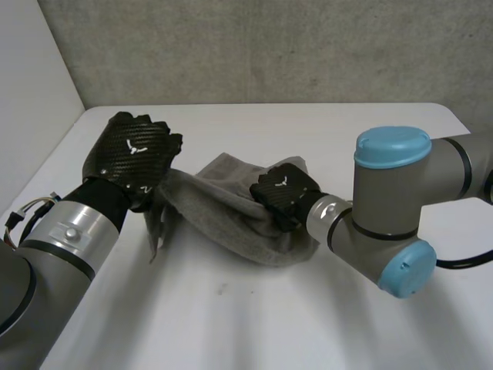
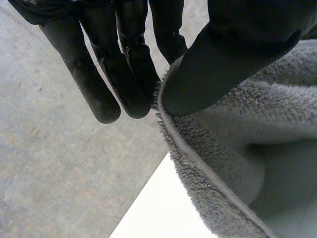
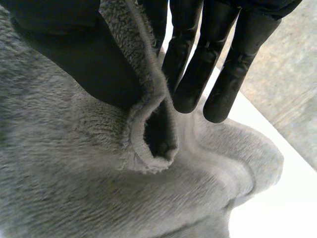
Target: Fold the laundry
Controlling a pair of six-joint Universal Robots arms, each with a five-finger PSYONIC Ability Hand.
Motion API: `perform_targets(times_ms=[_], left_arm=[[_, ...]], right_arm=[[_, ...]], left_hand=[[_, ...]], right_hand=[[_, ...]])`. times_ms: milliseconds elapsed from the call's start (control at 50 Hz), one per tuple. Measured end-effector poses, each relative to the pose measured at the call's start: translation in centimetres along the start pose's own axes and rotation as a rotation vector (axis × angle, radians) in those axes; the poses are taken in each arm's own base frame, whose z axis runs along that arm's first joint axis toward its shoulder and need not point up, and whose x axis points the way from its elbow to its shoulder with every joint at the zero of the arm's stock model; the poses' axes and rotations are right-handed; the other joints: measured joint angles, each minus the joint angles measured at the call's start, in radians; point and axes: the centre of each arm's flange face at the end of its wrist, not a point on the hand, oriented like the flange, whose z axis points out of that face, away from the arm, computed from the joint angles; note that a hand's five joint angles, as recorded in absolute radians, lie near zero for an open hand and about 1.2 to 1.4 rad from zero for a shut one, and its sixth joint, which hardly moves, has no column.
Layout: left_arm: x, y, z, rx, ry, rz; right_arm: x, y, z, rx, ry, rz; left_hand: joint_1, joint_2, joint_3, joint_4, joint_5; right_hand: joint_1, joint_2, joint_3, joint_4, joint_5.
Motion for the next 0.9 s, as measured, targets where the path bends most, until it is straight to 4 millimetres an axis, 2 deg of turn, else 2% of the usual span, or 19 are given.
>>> perform_targets(times_ms=[60, 120, 200, 220, 240, 260, 280, 300, 380, 440, 500, 560, 600, 680, 700, 720, 740, 800, 900], left_arm=[[-0.5, 0.5, 0.5, -0.012, -0.015, 0.003], [-1.0, 1.3, 1.6, -0.022, -0.034, 0.009], [-2.1, 1.6, 4.6, 0.002, -0.076, 0.033], [-3.4, 1.2, 6.9, 0.047, -0.124, 0.056], [-4.2, 0.7, 8.1, 0.076, -0.153, 0.068], [-4.2, 0.7, 8.1, 0.076, -0.153, 0.068], [-6.0, -0.6, 10.5, 0.148, -0.223, 0.095], [-7.0, -1.3, 11.7, 0.188, -0.261, 0.107], [-10.4, -5.1, 14.5, 0.344, -0.402, 0.114], [-11.3, -6.6, 15.0, 0.402, -0.448, 0.077], [-10.5, -6.9, 15.0, 0.409, -0.439, 0.019], [-8.4, -5.4, 14.5, 0.351, -0.387, -0.014], [-6.0, -3.0, 13.5, 0.265, -0.324, -0.028], [-2.7, 1.3, 11.2, 0.115, -0.230, -0.024], [-1.8, 2.7, 10.3, 0.065, -0.202, -0.020], [-0.9, 4.1, 9.3, 0.016, -0.173, -0.017], [-0.9, 4.1, 9.3, 0.016, -0.173, -0.017], [1.7, 7.9, 6.1, -0.126, -0.081, -0.012], [3.5, 9.7, 3.8, -0.207, -0.005, -0.014]], right_arm=[[0.3, -0.5, 0.2, 0.014, 0.015, -0.012], [2.3, -2.9, 0.9, 0.084, 0.105, -0.071], [5.2, -6.7, 1.1, 0.215, 0.255, -0.172], [7.0, -9.6, 0.8, 0.321, 0.364, -0.237], [7.9, -11.0, 0.5, 0.379, 0.419, -0.267], [7.9, -11.0, 0.5, 0.379, 0.419, -0.267], [8.9, -12.8, 0.0, 0.452, 0.487, -0.301], [10.5, -15.9, -1.2, 0.585, 0.604, -0.354], [12.0, -19.6, -3.5, 0.771, 0.752, -0.412], [12.0, -20.2, -4.4, 0.816, 0.782, -0.427], [11.5, -19.3, -4.5, 0.800, 0.767, -0.429], [10.9, -17.3, -4.1, 0.727, 0.725, -0.419], [10.4, -13.8, -3.5, 0.596, 0.664, -0.397], [9.4, -8.9, -3.1, 0.404, 0.572, -0.358], [8.7, -6.5, -3.1, 0.303, 0.519, -0.334], [8.2, -5.5, -3.2, 0.258, 0.493, -0.322], [8.2, -5.5, -3.2, 0.258, 0.493, -0.322], [4.8, 0.7, -4.3, -0.030, 0.298, -0.235], [1.9, 3.9, -5.8, -0.204, 0.130, -0.154]], left_hand=[[0.000, 0.000, 0.000, 0.000, 0.000], [0.000, 0.000, 0.000, 0.000, 0.000], [0.000, 0.000, 0.001, 0.000, 0.000], [0.000, 0.000, 0.001, 0.000, 0.000], [0.000, 0.000, 0.001, 0.000, 0.000], [0.000, 0.000, 0.001, 0.000, 0.000], [0.000, 0.000, 0.001, 0.000, 0.000], [0.000, 0.000, 0.001, 0.000, 0.000], [0.000, 0.000, 0.001, 0.000, 0.000], [0.000, 0.000, 0.001, 0.000, 0.004], [0.006, 0.000, 0.001, 0.000, 0.004], [0.006, 0.000, 0.001, 0.000, 0.004], [0.006, 0.000, 0.001, 0.000, 0.004], [0.006, 0.000, 0.001, 0.000, 0.004], [0.006, 0.000, 0.001, 0.000, 0.004], [0.006, 0.000, 0.001, 0.000, 0.004], [0.006, 0.000, 0.001, 0.000, 0.004], [0.006, 0.001, 0.001, 0.000, 0.005], [0.005, -0.020, -0.017, -0.017, -0.007]], right_hand=[[0.000, 0.003, 0.012, 0.013, 0.006], [0.000, 0.003, 0.012, 0.015, 0.009], [0.000, 0.003, 0.012, 0.015, 0.009], [0.000, 0.003, 0.012, 0.015, 0.009], [0.000, 0.003, 0.012, 0.015, 0.009], [0.000, 0.003, 0.012, 0.015, 0.009], [0.000, 0.003, 0.012, 0.015, 0.009], [0.000, 0.003, 0.012, 0.015, 0.009], [0.000, 0.003, 0.012, 0.015, 0.010], [0.000, 0.003, 0.012, 0.015, 0.010], [0.000, 0.003, 0.012, 0.015, 0.015], [0.000, 0.003, 0.012, 0.015, 0.022], [0.000, 0.003, 0.012, 0.015, 0.023], [0.000, 0.003, 0.012, 0.015, 0.023], [0.000, 0.003, 0.014, 0.017, 0.023], [0.000, 0.003, 0.015, 0.018, 0.023], [0.000, 0.003, 0.015, 0.018, 0.023], [0.000, 0.003, 0.016, 0.018, 0.023], [0.000, 0.003, 0.016, 0.018, 0.024]])
